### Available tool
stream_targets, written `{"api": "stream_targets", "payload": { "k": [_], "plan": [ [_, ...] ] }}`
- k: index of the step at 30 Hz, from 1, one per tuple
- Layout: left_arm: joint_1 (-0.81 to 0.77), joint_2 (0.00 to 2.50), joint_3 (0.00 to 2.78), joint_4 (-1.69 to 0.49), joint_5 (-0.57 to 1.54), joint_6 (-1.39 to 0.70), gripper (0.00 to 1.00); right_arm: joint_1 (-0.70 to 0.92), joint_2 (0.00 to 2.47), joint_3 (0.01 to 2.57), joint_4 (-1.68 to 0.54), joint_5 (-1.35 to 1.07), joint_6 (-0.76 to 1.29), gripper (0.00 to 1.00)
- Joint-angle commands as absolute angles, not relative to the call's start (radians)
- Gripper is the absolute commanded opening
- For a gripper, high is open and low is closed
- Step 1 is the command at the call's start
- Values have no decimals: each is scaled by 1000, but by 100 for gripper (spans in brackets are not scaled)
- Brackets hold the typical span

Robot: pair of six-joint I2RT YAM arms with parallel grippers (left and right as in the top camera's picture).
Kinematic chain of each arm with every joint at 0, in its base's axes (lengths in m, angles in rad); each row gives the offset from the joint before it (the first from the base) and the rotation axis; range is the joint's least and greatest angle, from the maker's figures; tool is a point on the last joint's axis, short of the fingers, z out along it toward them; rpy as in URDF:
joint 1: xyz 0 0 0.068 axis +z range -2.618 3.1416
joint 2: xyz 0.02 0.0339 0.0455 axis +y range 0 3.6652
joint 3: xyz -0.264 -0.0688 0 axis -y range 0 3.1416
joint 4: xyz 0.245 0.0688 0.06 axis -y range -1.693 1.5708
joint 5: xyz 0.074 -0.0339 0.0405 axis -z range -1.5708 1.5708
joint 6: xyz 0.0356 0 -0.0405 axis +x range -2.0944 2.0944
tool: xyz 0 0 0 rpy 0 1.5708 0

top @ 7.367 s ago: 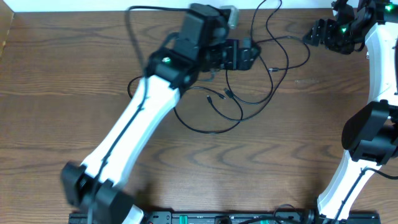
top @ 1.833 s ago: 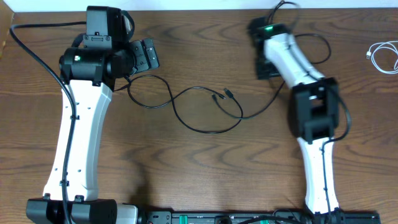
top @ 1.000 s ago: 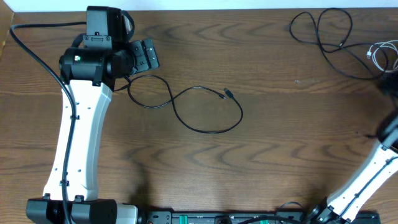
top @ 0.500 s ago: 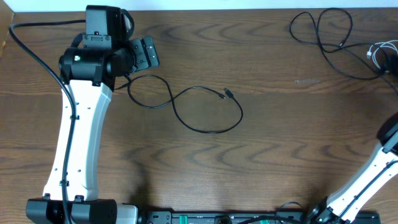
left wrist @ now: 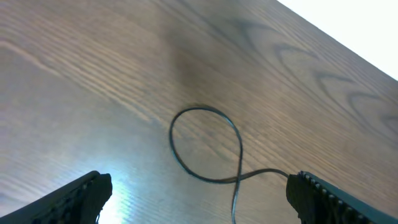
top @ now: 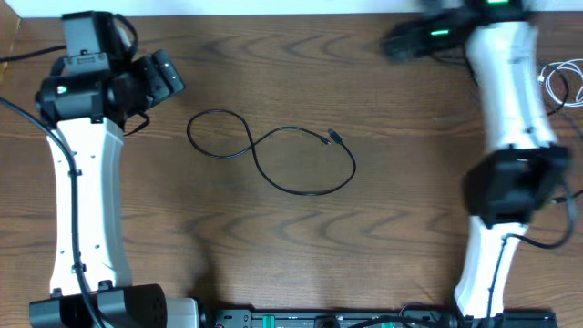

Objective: Untangle cables
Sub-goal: 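Release the cable and bring the right gripper back to center, then grasp the last black cable loop with the right gripper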

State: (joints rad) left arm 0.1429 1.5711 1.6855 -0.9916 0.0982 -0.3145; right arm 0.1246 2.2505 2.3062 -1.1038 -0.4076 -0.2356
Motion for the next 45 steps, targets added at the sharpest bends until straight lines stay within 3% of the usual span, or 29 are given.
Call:
{"api": "stream_targets", "payload": {
  "k": [1,10,19,29,41,45],
  "plan": [
    [176,1581,1687,-1004,93,-323,96,297,2276,2300,-1073,-311,-267,99],
    [194,1581,1687,-1029,93,-303,96,588,2368,2300,-1013,-209,-304,98],
    [222,1581,1687,-1034,93,-304,95,729,2497,2300,-963,-314,-376,80],
    [222,1581,1687,-1044,93,-304,96,770,2602,2300,-911,-316,-358,64],
    [222,1581,1687,-1061,93,-304,96,770,2635,2300,-908,-205,-279,60],
    [222,1581,1687,-1061,93,-304,96,770,2608,2320,-912,-186,-278,72]
  ]
}}
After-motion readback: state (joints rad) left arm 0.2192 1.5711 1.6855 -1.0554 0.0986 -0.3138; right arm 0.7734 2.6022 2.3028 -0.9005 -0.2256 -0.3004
